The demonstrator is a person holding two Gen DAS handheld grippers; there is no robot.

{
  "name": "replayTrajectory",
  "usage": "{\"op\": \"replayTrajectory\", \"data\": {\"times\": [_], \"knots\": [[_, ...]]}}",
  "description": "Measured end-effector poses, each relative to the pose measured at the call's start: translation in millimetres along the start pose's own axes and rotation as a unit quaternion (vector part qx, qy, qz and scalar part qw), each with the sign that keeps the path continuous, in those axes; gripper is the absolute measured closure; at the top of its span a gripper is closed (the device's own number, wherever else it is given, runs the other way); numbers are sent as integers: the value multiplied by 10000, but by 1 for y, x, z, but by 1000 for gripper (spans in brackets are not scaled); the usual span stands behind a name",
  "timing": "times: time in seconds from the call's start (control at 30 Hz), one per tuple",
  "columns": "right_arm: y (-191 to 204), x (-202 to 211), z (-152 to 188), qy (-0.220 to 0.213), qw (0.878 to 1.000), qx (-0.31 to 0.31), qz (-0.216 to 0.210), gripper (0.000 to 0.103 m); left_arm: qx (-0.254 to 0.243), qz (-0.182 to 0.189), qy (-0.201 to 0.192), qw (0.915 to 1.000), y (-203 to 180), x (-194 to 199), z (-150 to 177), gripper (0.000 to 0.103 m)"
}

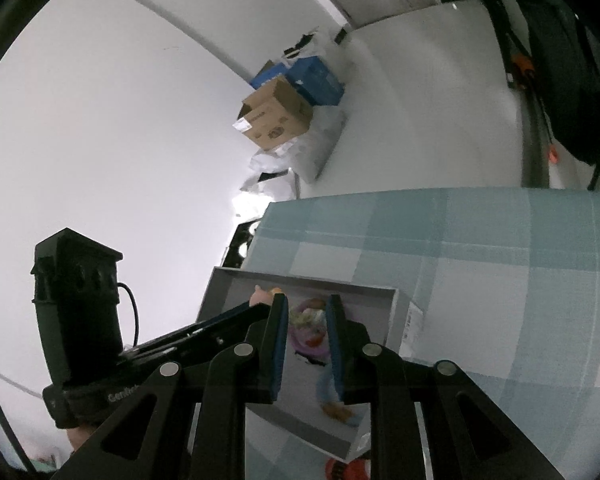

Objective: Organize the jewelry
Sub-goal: 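Carry both items over the grey box and open both tools to drop them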

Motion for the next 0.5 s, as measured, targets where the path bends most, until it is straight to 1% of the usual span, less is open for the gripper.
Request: {"op": "replayTrajectory", "data": {"times": [0.03,0.07,0.1,0.13,0.23,0.27,0.37,0.5], "knots": [[0,1,0,-12,10000,-27,-16,83,84,54,31,9999,1,-1,0,76],[1,3,0,1,10000,-34,-17,81,166,147,56,9997,1,-1,0,68],[1,4,0,-1,10000,-31,11,78,254,241,72,9994,2,0,1,61],[1,5,0,-20,10000,-27,20,69,306,304,53,9991,1,2,1,51],[4,13,0,-143,9999,37,-7,67,257,242,-85,9993,0,10,0,51],[4,15,0,-175,9998,55,11,62,216,195,-122,9995,-1,13,1,51],[5,22,0,-294,9995,72,28,58,137,43,-279,9995,-1,20,0,51],[7,30,1,-385,9992,78,15,54,10,-197,-369,9991,-2,25,2,50]]}}
Point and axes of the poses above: each gripper's, at about its wrist camera, not at the fingertips, and x roughly against the way its jaws point, y to its left, z to its underside, the point moved 7 cm from there along -x, roughly the way its jaws point, and after that the axes turned 1 degree about y, right-handed, at the moved point
